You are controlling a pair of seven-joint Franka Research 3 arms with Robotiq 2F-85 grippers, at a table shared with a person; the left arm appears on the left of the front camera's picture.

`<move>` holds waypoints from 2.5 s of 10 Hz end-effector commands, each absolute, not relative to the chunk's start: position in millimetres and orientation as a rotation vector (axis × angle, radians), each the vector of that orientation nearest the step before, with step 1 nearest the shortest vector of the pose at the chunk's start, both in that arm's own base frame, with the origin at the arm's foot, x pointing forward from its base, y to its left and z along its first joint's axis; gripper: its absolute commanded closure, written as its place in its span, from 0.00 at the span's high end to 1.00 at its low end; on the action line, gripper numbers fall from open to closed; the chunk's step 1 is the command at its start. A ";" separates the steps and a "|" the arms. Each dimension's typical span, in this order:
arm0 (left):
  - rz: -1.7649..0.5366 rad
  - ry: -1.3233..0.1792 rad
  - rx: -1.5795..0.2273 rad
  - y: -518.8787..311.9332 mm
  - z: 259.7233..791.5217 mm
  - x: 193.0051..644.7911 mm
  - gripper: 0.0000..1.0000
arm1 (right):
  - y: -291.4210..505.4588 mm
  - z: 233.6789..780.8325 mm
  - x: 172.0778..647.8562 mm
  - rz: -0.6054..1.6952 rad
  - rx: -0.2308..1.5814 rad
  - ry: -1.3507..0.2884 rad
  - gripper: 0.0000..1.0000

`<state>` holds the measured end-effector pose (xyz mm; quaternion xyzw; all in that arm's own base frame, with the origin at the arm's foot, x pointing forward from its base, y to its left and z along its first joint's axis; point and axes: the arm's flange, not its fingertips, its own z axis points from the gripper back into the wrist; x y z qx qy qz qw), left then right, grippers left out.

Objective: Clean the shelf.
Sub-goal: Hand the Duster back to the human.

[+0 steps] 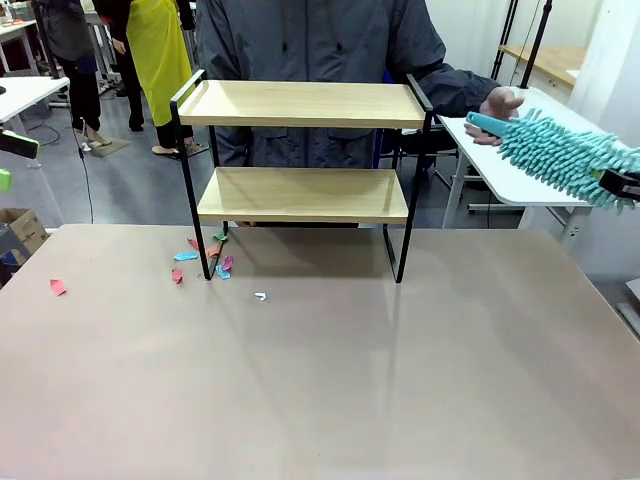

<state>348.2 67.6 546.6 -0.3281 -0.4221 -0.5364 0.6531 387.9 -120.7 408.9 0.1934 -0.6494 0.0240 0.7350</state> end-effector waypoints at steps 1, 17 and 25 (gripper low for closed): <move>-1.226 -0.991 -0.754 66.8 547.9 349.0 1.00 | -120.9 411.8 386.7 0.050 0.425 -1.422 0.16; -1.226 -0.991 -0.754 66.8 547.9 349.0 1.00 | -134.7 521.0 367.0 -0.072 0.668 -1.566 1.00; -1.226 -0.991 -0.754 66.8 547.9 349.0 1.00 | -200.4 608.9 347.7 -0.350 0.866 -1.690 1.00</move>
